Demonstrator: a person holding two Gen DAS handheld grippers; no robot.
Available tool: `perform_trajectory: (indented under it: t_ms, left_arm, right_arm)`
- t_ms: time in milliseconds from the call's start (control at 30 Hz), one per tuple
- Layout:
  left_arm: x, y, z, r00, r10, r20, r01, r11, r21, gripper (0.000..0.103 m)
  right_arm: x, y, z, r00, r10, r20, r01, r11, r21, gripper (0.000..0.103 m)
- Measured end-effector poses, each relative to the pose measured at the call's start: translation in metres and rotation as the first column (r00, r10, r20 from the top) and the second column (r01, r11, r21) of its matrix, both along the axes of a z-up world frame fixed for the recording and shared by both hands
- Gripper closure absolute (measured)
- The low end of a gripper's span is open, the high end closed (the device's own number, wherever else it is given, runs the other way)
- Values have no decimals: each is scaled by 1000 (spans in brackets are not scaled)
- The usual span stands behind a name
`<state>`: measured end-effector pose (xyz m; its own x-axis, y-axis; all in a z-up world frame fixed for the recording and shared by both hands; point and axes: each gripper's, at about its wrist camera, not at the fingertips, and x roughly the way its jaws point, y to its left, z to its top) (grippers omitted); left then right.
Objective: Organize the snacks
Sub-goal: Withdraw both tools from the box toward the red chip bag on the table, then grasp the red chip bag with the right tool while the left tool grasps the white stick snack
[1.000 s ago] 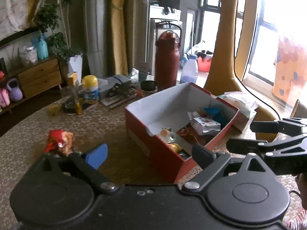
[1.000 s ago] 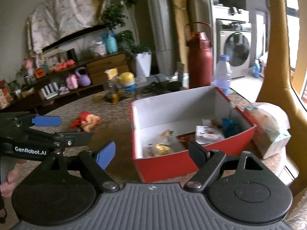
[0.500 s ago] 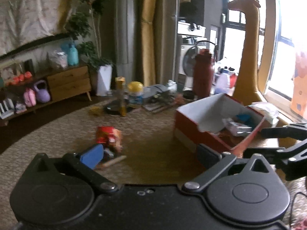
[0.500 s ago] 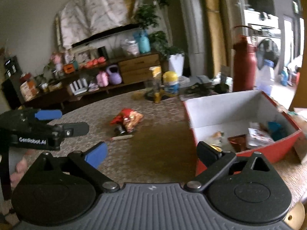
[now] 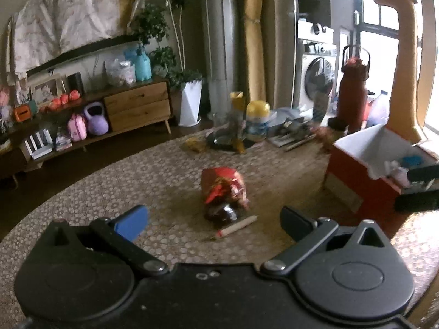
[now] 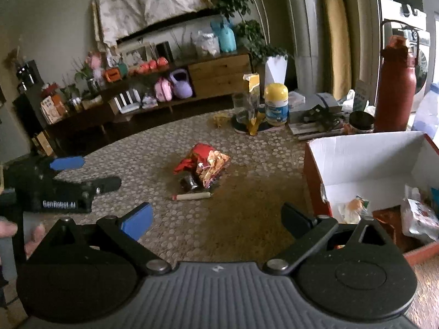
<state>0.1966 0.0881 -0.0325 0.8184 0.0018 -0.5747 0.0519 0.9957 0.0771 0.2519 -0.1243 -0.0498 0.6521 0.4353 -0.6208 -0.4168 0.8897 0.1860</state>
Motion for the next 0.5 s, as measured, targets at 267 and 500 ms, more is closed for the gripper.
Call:
perform_trajectory:
  t_ms: [267,500]
  left_arm:
    - [27,19,-43,998,13,-61,-14,1000,-7,0]
    - [55,24,-72,996,11,-86,-14,999,-35,3]
  right_arm:
    - [74,40,-16,999,30,-29,-32,997,-70,2]
    - [136,76,-44,996,56,-73,-63,993,-99,2]
